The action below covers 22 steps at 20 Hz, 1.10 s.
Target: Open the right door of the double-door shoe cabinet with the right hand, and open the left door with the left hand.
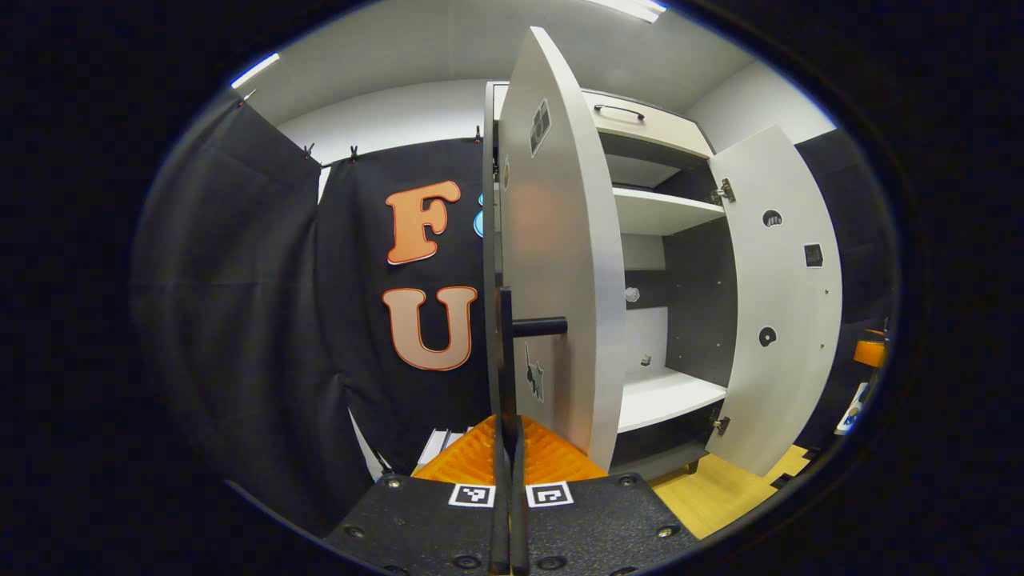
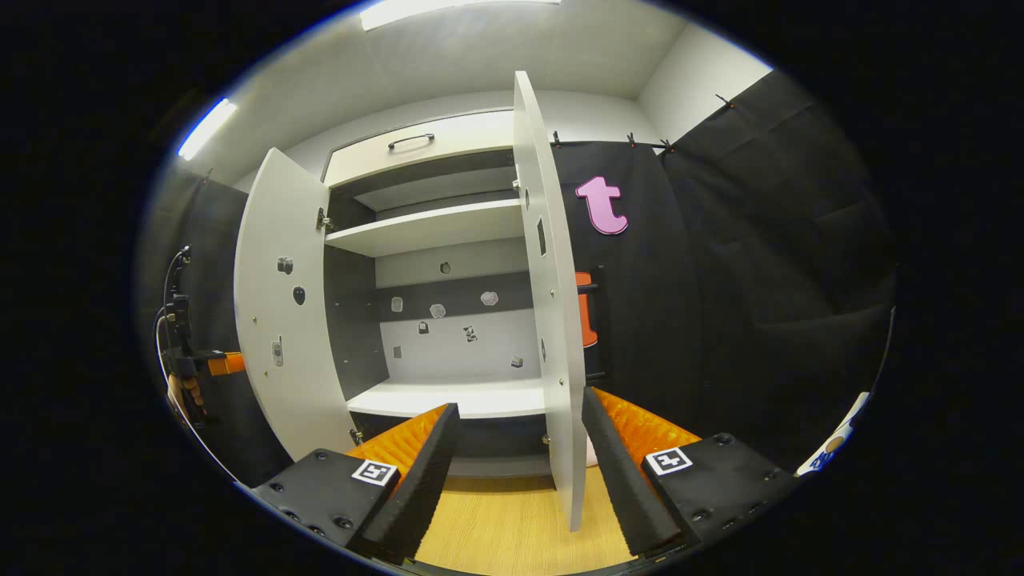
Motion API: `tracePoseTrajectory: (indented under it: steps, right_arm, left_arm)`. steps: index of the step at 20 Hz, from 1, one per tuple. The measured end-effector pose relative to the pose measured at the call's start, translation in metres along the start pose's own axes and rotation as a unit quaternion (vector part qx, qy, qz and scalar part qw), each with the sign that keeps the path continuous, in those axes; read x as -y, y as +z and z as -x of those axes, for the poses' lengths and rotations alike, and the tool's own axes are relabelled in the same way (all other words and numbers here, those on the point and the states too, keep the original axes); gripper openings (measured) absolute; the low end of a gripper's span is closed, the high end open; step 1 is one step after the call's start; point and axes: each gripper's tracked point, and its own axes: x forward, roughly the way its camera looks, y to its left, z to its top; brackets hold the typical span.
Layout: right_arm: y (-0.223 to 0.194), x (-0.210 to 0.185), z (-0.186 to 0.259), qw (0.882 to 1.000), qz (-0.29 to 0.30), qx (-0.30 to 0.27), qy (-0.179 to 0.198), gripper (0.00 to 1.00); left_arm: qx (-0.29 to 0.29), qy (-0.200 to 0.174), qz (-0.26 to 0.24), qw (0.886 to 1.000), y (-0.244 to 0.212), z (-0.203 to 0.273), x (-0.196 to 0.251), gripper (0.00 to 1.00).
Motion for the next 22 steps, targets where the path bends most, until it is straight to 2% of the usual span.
tracePoseTrajectory:
  steps: [1, 2, 3, 4, 6, 7, 8, 9, 14, 15, 17, 18, 19, 20, 21, 22]
  right_arm:
    - [0.001, -0.002, 0.001, 1.0, -0.001, 0.001, 0.003, 0.97]
    - [-0.001, -0.004, 0.0, 1.0, -0.002, 0.001, 0.006, 0.89]
    - [-0.002, -0.005, 0.001, 1.0, -0.002, 0.0, 0.008, 0.89]
    - [-0.002, -0.007, 0.001, 1.0, -0.001, 0.0, 0.01, 0.97]
    - [-0.003, -0.008, -0.002, 1.0, -0.001, -0.001, 0.011, 0.97]
    - [-0.003, -0.01, -0.003, 1.0, -0.002, 0.0, 0.012, 0.89]
    - [-0.003, -0.011, -0.004, 1.0, -0.004, 0.0, 0.015, 0.89]
    - [-0.002, -0.012, -0.005, 1.0, -0.006, 0.001, 0.017, 0.97]
    - [-0.009, -0.015, -0.012, 1.0, -0.002, -0.007, 0.016, 0.97]
    - [-0.01, -0.015, -0.014, 1.0, -0.002, -0.007, 0.015, 0.97]
    - [-0.01, -0.013, -0.013, 1.0, -0.002, -0.008, 0.013, 0.97]
    - [-0.01, -0.013, -0.011, 1.0, 0.0, -0.008, 0.012, 0.97]
    - [-0.008, -0.012, -0.01, 1.0, 0.002, -0.008, 0.01, 0.97]
    - [-0.008, -0.009, -0.008, 1.0, 0.005, -0.007, 0.007, 0.97]
    - [-0.006, -0.007, -0.007, 1.0, 0.008, -0.006, 0.004, 0.97]
    - [-0.004, -0.006, -0.005, 1.0, 0.013, -0.004, 0.001, 0.97]
  left_arm:
    - [0.0, 0.003, 0.0, 1.0, 0.0, 0.0, -0.001, 0.01]
    - [0.001, 0.006, 0.001, 1.0, 0.0, 0.0, -0.002, 0.01]
    - [0.001, 0.008, 0.002, 1.0, 0.0, 0.001, -0.003, 0.02]
    - [0.001, 0.009, 0.004, 1.0, 0.0, 0.002, -0.004, 0.02]
    - [0.0, 0.015, 0.004, 1.0, -0.001, 0.004, -0.008, 0.0]
    - [-0.001, 0.017, 0.012, 1.0, -0.002, 0.006, -0.008, 0.0]
    - [-0.002, 0.011, 0.025, 1.0, -0.002, 0.008, -0.003, 0.0]
    - [-0.003, 0.005, 0.036, 0.999, -0.002, 0.009, 0.001, 0.0]
    - [-0.014, -0.008, 0.059, 0.998, -0.002, 0.022, 0.01, 0.0]
    - [-0.014, -0.008, 0.061, 0.998, -0.002, 0.023, 0.01, 0.06]
    - [-0.007, -0.014, 0.067, 0.998, 0.002, 0.026, 0.014, 0.0]
    - [-0.004, -0.015, 0.068, 0.998, 0.004, 0.027, 0.015, 0.14]
    - [0.001, -0.015, 0.069, 0.997, 0.005, 0.029, 0.016, 0.17]
    - [0.004, -0.017, 0.069, 0.997, 0.007, 0.03, 0.018, 0.14]
    - [0.006, -0.02, 0.067, 0.998, 0.008, 0.031, 0.021, 0.24]
    - [0.007, -0.023, 0.065, 0.998, 0.009, 0.032, 0.022, 0.27]
